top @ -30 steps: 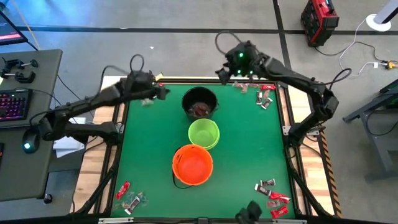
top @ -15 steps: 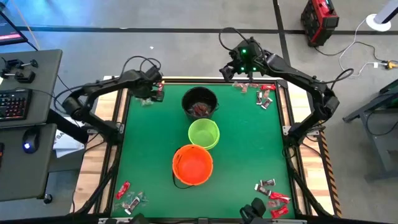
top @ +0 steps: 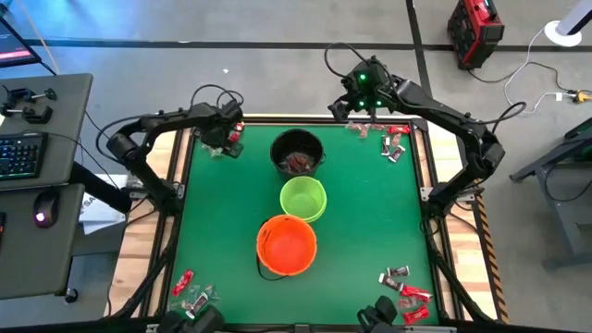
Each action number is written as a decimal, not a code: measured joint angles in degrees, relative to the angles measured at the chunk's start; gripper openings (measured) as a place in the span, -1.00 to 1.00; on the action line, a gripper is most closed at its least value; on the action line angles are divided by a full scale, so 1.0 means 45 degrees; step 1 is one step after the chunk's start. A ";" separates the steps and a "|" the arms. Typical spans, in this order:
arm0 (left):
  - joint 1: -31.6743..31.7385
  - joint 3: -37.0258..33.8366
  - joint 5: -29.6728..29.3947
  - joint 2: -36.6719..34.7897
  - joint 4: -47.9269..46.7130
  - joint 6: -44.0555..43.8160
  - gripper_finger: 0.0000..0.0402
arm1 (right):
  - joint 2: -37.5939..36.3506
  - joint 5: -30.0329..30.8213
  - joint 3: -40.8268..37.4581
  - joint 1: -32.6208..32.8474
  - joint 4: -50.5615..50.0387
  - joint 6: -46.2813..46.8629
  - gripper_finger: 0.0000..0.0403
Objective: Sort candy by brand, put in halloween buckets
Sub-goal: Put the green gummy into the black bucket
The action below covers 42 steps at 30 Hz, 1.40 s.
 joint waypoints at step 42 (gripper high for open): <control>-0.6037 0.1132 0.4038 -0.2905 0.7801 -0.1617 -0.92 | 0.0004 0.0160 0.0001 0.0000 0.0206 0.0412 0.40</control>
